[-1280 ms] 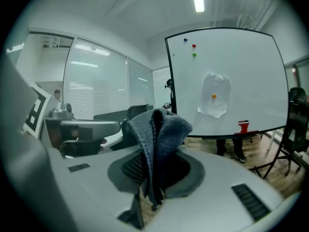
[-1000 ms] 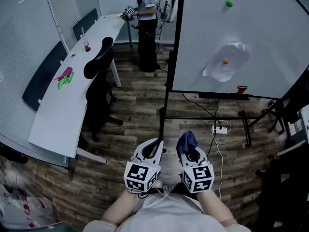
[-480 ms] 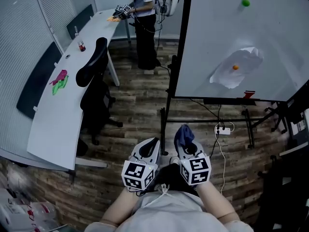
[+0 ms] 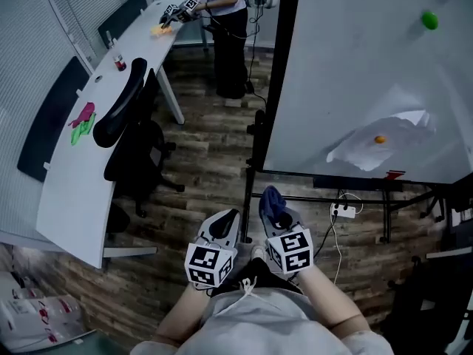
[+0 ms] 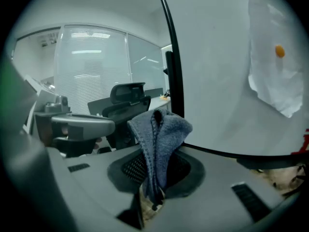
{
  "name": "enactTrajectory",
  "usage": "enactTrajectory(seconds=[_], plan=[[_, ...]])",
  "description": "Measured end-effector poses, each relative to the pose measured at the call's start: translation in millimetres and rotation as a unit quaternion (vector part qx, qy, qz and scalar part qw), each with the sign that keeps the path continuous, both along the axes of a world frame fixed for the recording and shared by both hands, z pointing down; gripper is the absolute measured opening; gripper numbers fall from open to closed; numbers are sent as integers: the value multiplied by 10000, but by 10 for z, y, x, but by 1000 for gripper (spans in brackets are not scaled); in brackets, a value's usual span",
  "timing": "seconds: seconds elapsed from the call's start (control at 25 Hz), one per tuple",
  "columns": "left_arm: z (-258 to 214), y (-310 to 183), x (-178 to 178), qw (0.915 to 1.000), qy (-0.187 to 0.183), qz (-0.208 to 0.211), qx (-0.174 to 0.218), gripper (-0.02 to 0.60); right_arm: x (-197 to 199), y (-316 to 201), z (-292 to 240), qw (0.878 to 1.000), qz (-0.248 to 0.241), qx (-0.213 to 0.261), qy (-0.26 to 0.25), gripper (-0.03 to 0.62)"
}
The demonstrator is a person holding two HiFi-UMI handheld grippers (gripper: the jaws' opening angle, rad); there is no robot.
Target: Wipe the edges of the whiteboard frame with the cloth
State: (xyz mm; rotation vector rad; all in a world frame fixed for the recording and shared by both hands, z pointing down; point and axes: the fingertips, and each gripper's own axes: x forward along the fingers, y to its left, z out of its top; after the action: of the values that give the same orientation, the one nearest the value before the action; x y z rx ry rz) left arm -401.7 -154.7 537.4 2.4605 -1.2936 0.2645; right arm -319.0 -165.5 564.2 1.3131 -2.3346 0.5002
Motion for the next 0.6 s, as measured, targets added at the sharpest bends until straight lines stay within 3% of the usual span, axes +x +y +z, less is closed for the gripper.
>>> enactTrajectory(seconds=[0.32, 0.6], plan=[[307, -577, 157, 9991, 53, -348, -252, 32, 46, -617, 466, 9964, -690, -228, 432, 69], [490, -766, 143, 9968, 103, -604, -521, 32, -18, -986, 745, 9951, -863, -353, 338, 69]])
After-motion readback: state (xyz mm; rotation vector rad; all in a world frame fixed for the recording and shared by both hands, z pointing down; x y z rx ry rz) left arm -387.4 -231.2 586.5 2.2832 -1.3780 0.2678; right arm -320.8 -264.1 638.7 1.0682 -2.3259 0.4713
